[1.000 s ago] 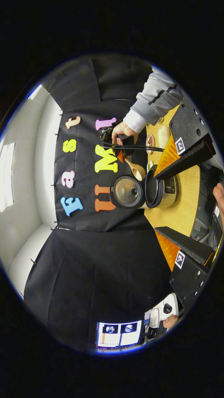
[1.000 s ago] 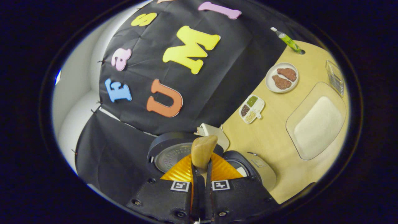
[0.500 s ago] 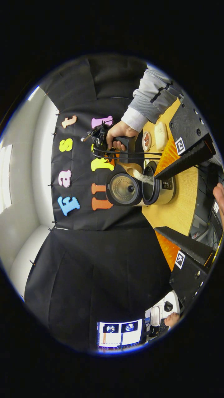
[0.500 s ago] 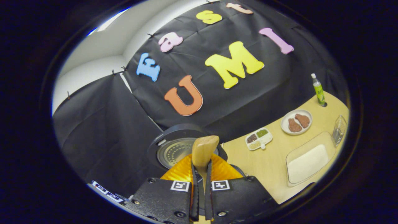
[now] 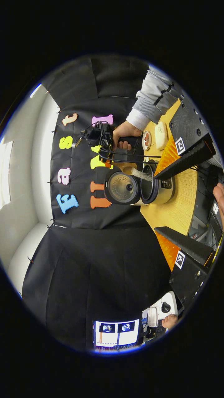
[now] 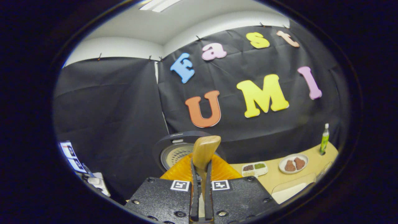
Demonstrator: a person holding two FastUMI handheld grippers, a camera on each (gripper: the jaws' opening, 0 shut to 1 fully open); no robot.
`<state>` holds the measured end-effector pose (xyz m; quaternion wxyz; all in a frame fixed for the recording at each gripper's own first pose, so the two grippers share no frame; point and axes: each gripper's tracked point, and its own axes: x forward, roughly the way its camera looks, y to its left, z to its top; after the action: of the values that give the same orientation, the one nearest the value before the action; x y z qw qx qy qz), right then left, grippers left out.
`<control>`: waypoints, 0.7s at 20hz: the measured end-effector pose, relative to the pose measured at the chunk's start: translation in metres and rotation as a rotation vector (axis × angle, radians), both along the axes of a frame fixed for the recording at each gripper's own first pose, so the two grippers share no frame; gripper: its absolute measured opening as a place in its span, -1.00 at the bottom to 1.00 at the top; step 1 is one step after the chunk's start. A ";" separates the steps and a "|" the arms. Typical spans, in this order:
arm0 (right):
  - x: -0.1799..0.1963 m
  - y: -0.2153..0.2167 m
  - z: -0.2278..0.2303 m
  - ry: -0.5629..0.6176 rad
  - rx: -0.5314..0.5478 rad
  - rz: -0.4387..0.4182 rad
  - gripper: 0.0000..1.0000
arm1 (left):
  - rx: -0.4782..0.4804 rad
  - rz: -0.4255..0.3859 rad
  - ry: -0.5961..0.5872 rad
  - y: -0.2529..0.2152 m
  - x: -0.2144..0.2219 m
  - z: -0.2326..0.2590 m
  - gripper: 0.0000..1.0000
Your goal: Close the left gripper, press the button to open the rice cooker; take a wooden spoon from the chopstick holder with the right hand, scoop a spoonful of rice and pour it into the rice cooker, then put the wooden spoon back into the chopstick holder.
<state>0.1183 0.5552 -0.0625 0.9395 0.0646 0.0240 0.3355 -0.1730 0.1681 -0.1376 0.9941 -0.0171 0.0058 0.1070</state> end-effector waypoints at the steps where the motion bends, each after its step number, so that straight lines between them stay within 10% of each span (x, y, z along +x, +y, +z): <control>1: -0.004 -0.001 -0.002 -0.028 -0.023 0.012 -0.75 | 0.002 0.000 0.003 -0.001 0.002 0.000 0.92; 14: -0.019 -0.049 0.013 -0.241 -0.189 0.005 -0.75 | 0.024 -0.047 0.003 -0.035 0.010 0.003 0.92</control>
<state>0.0990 0.5067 -0.0494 0.9366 -0.0650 -0.0571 0.3394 -0.1626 0.1332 -0.1344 0.9965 -0.0047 0.0066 0.0835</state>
